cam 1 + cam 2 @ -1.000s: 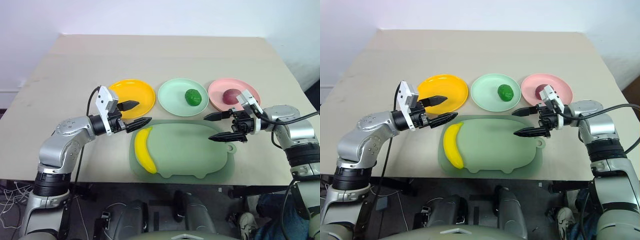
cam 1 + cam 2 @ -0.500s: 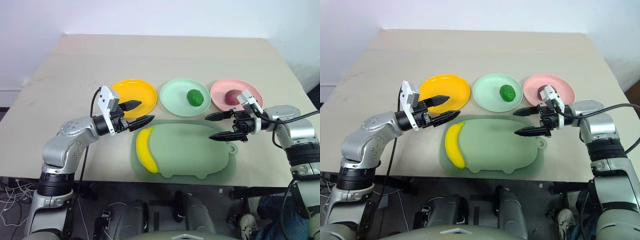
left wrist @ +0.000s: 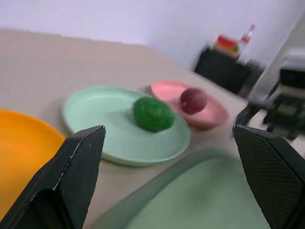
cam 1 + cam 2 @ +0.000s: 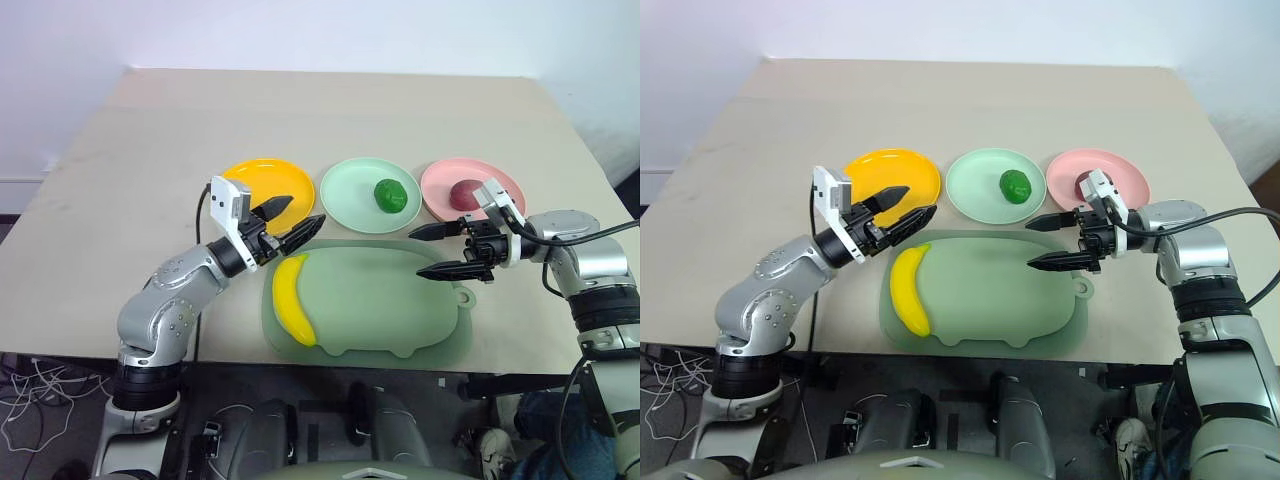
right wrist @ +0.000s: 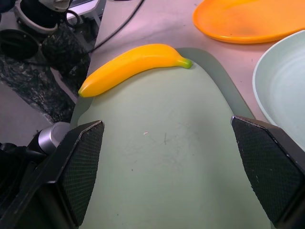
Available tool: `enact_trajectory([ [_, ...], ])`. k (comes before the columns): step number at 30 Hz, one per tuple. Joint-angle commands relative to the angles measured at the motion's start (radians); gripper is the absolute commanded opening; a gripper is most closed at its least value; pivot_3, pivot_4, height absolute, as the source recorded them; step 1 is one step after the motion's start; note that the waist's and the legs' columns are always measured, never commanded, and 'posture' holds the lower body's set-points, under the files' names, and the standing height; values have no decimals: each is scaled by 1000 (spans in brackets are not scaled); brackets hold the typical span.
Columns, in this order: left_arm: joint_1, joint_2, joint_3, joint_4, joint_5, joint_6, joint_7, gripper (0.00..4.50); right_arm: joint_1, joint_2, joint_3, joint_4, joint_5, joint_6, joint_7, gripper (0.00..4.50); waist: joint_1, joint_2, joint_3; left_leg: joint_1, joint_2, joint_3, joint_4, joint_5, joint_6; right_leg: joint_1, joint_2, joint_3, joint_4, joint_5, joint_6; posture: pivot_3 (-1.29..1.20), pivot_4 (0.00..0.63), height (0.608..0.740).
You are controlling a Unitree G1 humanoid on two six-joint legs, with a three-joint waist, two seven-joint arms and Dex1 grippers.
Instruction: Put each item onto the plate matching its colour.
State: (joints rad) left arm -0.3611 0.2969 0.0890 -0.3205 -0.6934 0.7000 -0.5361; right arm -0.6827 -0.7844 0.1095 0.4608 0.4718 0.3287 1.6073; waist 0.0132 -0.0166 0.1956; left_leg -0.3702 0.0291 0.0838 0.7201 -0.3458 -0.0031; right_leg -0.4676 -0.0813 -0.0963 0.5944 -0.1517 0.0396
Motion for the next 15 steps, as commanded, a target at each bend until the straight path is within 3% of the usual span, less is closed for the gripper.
enact_trajectory([
  [1,5,-12,-1,-76,-16,-5,36,4500,-30,0,-30,1,-1,8,7,4475,0,0,0,0,0,0,0,0,0,0,0,0,0,0,0,0,150,740],
  [7,8,-8,25,-89,8,-55,78,4500,-40,9,-31,19,-20,1,7,4475,1,0,0,0,0,0,0,0,0,0,0,0,0,0,0,0,150,740],
  [9,7,-8,40,-72,-55,27,102,4500,-41,10,-30,21,-22,4,7,4475,1,0,0,0,0,0,0,0,0,0,0,0,0,0,0,0,150,740],
  [13,-1,-39,88,-72,-176,22,63,4500,-41,12,-35,21,-26,-1,7,4475,0,0,0,0,0,-1,0,0,0,0,0,0,0,0,0,0,150,740],
  [15,-7,-31,80,-75,-140,-4,76,4500,-43,12,-35,23,-26,2,7,4475,0,0,0,0,0,-1,0,0,0,0,0,0,0,0,0,0,150,740],
])
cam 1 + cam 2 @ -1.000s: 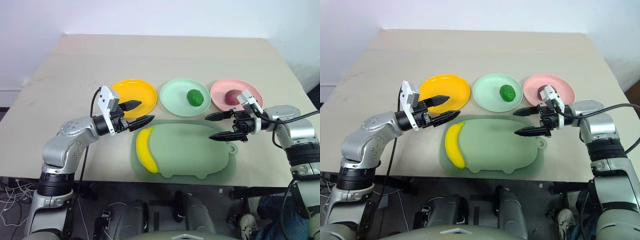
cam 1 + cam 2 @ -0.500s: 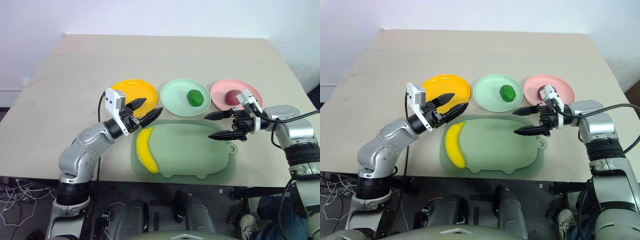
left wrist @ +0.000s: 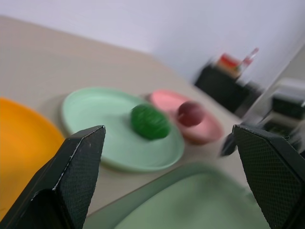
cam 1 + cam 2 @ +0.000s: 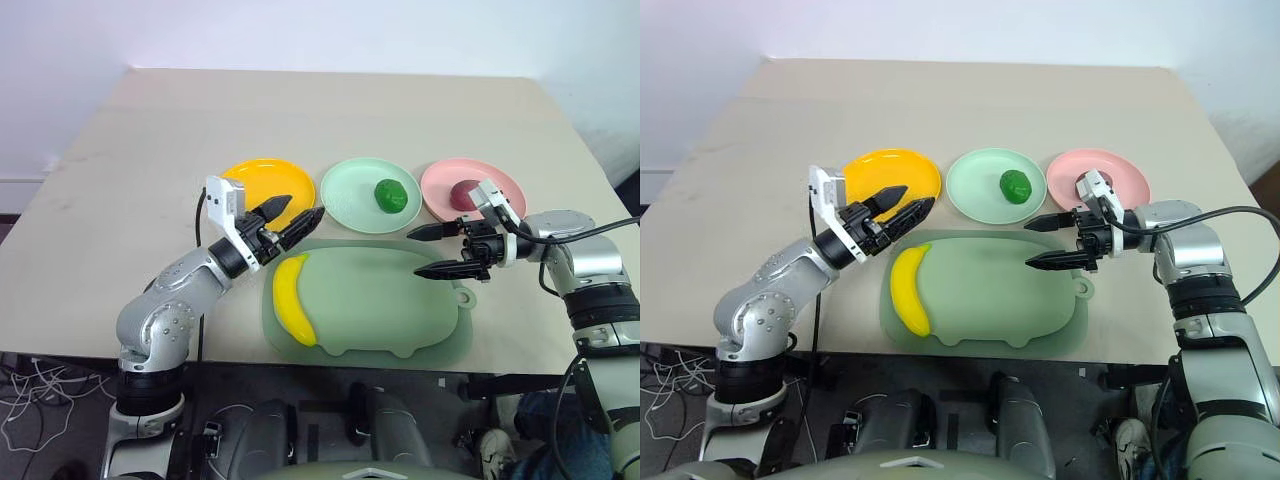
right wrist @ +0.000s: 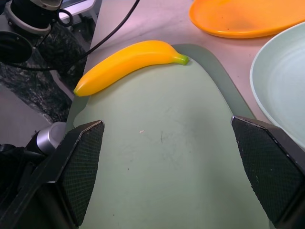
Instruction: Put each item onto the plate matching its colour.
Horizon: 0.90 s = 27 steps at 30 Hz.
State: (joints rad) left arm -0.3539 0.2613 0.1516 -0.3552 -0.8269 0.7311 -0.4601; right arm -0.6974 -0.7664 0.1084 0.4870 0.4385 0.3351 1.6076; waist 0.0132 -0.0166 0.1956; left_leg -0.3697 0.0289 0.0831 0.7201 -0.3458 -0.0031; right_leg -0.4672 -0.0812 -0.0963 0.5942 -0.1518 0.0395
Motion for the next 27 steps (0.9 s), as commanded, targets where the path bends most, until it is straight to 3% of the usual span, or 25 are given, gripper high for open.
enact_trajectory([
  [1,-27,1,19,-28,24,-53,32,4500,-26,-3,-35,-5,3,-14,7,4475,0,0,0,0,0,0,0,0,0,0,0,0,0,0,0,0,150,740],
  [7,-24,-69,51,-8,149,-176,214,4500,-32,2,-37,3,1,-1,6,4475,0,0,0,0,0,0,0,0,0,0,0,0,-1,0,0,0,150,740],
  [10,7,-39,17,-57,182,-154,219,4500,-32,-1,-32,1,1,3,7,4475,0,0,0,0,0,0,0,0,0,0,0,0,-1,0,0,0,150,740],
  [13,25,-29,43,-89,77,21,303,4500,-36,-1,-33,6,-5,4,7,4475,0,0,0,1,0,0,0,0,0,0,0,0,0,0,0,0,150,740],
  [15,30,7,47,-120,60,81,319,4500,-36,-3,-30,4,-2,7,7,4475,1,0,0,0,0,-1,0,0,0,0,0,0,0,0,0,0,150,740],
  [19,-21,100,100,-112,-93,386,405,4500,-36,3,-29,10,-18,-2,5,4475,-1,0,0,0,0,-1,0,-1,1,0,0,0,0,0,0,0,150,740],
  [27,-100,160,119,-114,-119,646,518,4500,-41,23,-33,29,-42,-11,-5,4475,0,0,0,1,0,-1,0,0,0,1,0,0,0,0,0,0,150,740],
])
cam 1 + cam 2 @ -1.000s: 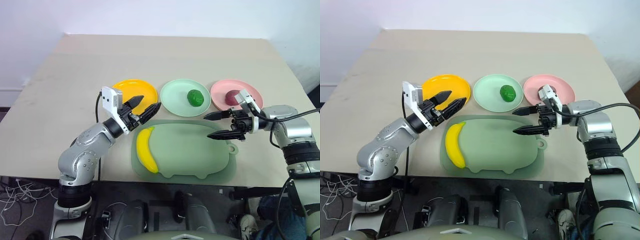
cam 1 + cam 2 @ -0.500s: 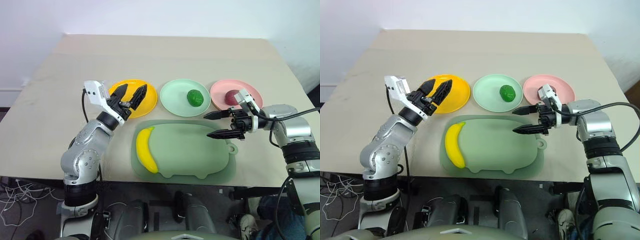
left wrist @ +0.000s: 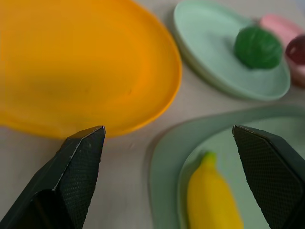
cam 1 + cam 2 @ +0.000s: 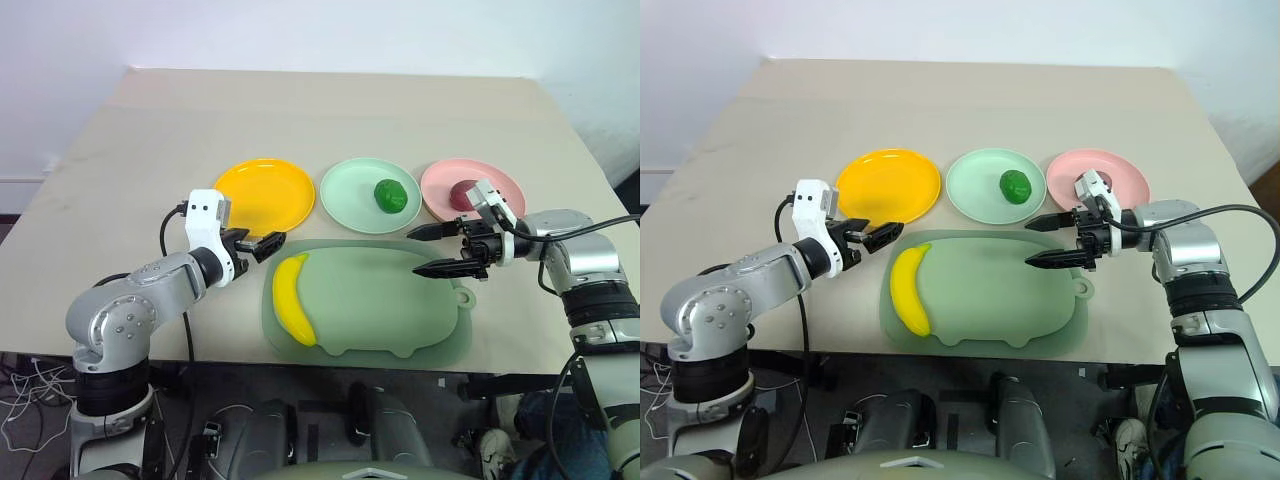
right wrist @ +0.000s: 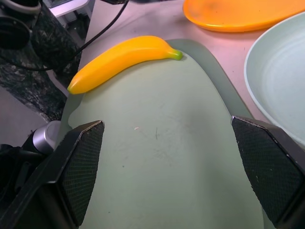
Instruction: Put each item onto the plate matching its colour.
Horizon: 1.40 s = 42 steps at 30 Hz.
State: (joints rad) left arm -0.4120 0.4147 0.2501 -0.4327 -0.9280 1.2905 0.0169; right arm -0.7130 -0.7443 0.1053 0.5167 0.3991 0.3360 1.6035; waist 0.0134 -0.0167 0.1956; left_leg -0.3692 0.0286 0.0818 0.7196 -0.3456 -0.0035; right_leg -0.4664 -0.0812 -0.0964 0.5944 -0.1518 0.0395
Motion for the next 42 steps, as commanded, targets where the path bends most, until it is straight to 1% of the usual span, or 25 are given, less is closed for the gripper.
enact_trajectory([
  [1,-61,-2,36,-28,-33,135,52,4500,-27,1,-29,1,-4,-7,1,4475,0,0,0,0,0,0,0,0,0,0,0,0,0,0,0,0,150,740],
  [4,-114,-47,96,-14,-69,216,73,4500,-31,4,-29,6,-7,-5,3,4475,0,0,0,0,0,0,0,0,0,0,0,0,0,0,0,0,150,740],
  [5,-128,-49,105,-15,-61,251,79,4500,-32,6,-30,8,-9,-11,2,4475,0,0,0,0,0,0,0,0,-1,0,0,0,0,0,0,0,150,740],
  [6,-138,-48,106,-5,-92,289,81,4500,-32,8,-29,11,-9,-9,4,4475,-1,0,0,0,0,0,0,0,-1,0,0,0,0,0,0,0,150,740],
  [9,-162,-75,137,-29,-112,324,105,4500,-35,16,-34,15,-15,-23,-4,4475,-2,0,0,0,0,0,-1,1,-1,0,0,0,1,0,0,0,150,740],
  [11,-158,-54,143,18,-197,324,134,4500,-38,18,-32,25,-20,-18,-2,4475,-2,0,0,0,0,0,-1,1,-2,0,0,0,1,0,0,0,150,740],
  [13,-132,-24,130,25,-257,324,167,4500,-41,21,-36,34,-25,-28,-4,4475,-2,0,0,1,0,0,-1,1,-2,0,0,0,1,0,0,0,150,740],
  [17,-85,6,101,23,-365,324,234,4500,-47,24,-36,48,-32,-31,-2,4475,-2,0,0,1,0,0,-1,1,-2,0,0,0,1,0,0,0,150,740],
  [20,-46,8,97,31,-423,324,289,4500,-47,27,-36,52,-36,-40,-4,4475,-1,0,0,1,0,0,-1,1,-2,0,0,0,1,0,0,0,150,740],
  [24,-31,3,92,83,-510,310,361,4500,-46,29,-36,52,-40,-44,-4,4475,-1,0,0,1,0,0,-1,1,-2,1,-1,0,1,0,0,0,150,740],
  [30,2,73,3,138,-694,194,512,4500,-52,29,-37,52,-40,-41,-4,4475,-1,0,0,2,0,0,-1,1,-3,1,-1,1,1,0,0,0,150,740],
  [33,4,139,-74,180,-844,95,592,4500,-51,30,-35,55,-44,-45,-6,4475,-1,0,0,2,0,0,-1,1,-3,1,-1,1,1,0,0,0,150,740],
  [37,-16,253,-190,201,-996,-17,664,4500,-47,32,-31,57,-52,-52,-11,4475,-1,0,0,3,0,0,-2,1,-3,1,-1,1,1,0,0,0,150,740],
  [39,-30,287,-242,202,-1030,-59,695,4500,-45,35,-34,57,-50,-47,-14,4475,0,0,0,4,-1,0,-2,1,-3,1,-1,1,0,0,0,0,150,740],
  [42,-49,321,-293,212,-1044,-86,679,4500,-38,39,-37,49,-53,-56,-20,4475,-1,0,0,5,-1,1,-2,1,-3,2,-1,1,0,0,-1,0,150,740],
])
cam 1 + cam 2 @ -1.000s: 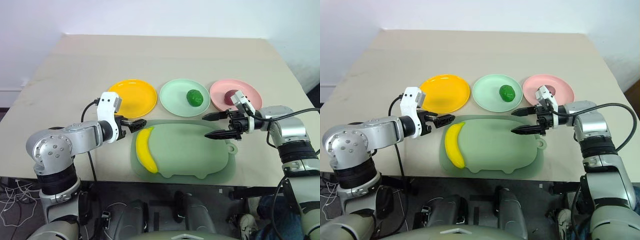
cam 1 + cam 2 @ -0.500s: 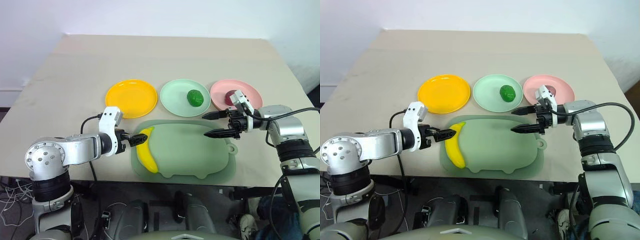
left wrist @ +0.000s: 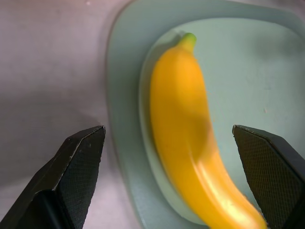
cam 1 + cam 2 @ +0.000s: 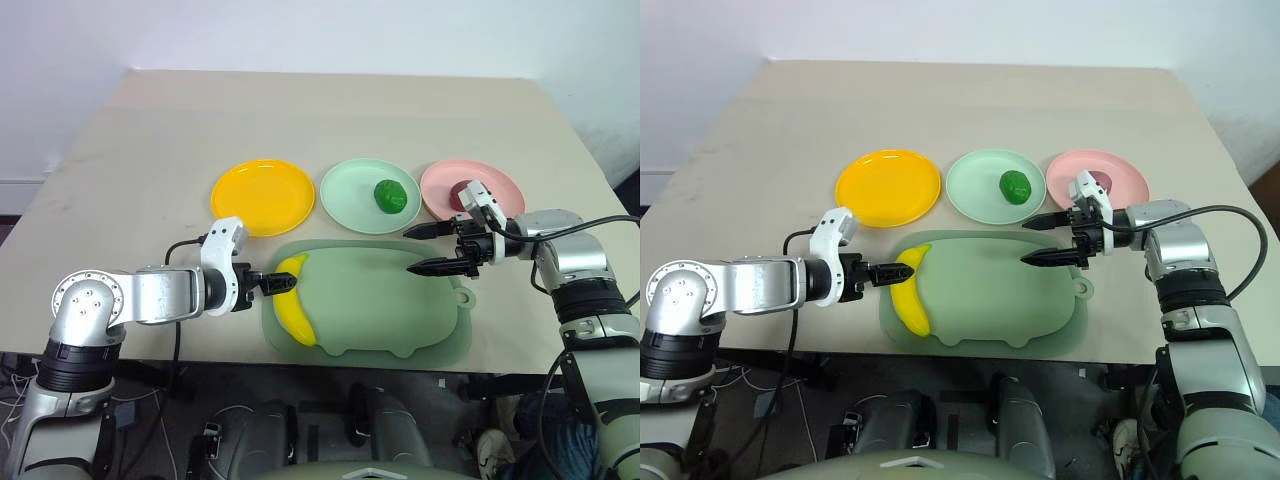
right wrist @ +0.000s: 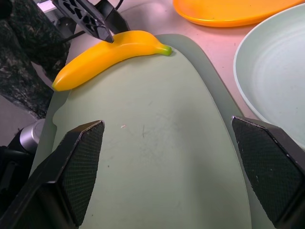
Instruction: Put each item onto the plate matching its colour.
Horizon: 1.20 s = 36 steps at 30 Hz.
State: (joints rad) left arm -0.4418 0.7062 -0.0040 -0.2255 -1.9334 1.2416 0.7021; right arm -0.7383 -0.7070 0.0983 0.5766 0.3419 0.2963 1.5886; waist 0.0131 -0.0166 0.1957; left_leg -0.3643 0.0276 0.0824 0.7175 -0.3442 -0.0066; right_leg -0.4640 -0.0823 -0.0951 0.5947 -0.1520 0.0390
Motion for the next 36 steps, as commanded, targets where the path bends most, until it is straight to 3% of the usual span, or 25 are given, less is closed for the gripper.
enact_trajectory([
  [1,-21,40,-53,3,-39,-45,-10,4500,-11,3,-30,-13,4,-16,-6,4475,0,0,0,0,0,0,0,0,0,0,0,0,0,0,0,0,150,740],
  [4,-36,57,-100,14,-39,-55,-19,4500,-11,4,-31,-13,2,-13,-9,4475,0,0,0,2,0,1,-1,0,0,1,0,0,0,0,0,0,150,740],
  [6,-46,76,-138,28,-39,-47,-18,4110,-12,5,-32,-12,0,-15,-12,4500,1,0,0,3,0,1,-1,0,0,3,0,0,-1,0,0,0,150,740],
  [14,-87,130,-258,86,-36,-31,6,1690,-17,-1,-27,-10,-8,-16,-17,4500,1,0,0,8,-1,1,-2,0,0,7,0,1,-1,0,0,0,150,740],
  [15,-84,119,-256,93,-37,-44,2,1554,-18,-2,-27,-11,-10,-18,-17,4500,0,1,-1,8,-1,1,-3,0,0,7,0,1,-1,0,0,0,150,740],
  [24,-100,115,-243,69,-10,-82,-15,1552,-20,0,-25,-8,-16,-16,-17,4500,3,2,-1,9,-1,1,-2,0,0,9,0,1,-2,-1,0,0,150,740],
  [31,-116,145,-149,-36,73,-96,-159,1552,-29,5,-23,8,-25,-20,-15,4500,0,2,-1,8,-1,1,-2,0,0,7,0,1,-2,-1,0,0,150,740],
  [34,-135,131,-89,-84,206,-153,-248,1552,-34,6,-21,17,-28,-27,-15,4500,-1,2,-1,8,-1,2,-3,0,-1,6,1,1,-2,-1,0,0,150,740],
  [36,-129,122,-47,-171,415,-264,-410,1552,-40,5,-21,24,-25,-17,-8,4500,-1,1,0,7,-1,3,-3,0,-1,6,1,1,-2,-1,0,0,150,740],
])
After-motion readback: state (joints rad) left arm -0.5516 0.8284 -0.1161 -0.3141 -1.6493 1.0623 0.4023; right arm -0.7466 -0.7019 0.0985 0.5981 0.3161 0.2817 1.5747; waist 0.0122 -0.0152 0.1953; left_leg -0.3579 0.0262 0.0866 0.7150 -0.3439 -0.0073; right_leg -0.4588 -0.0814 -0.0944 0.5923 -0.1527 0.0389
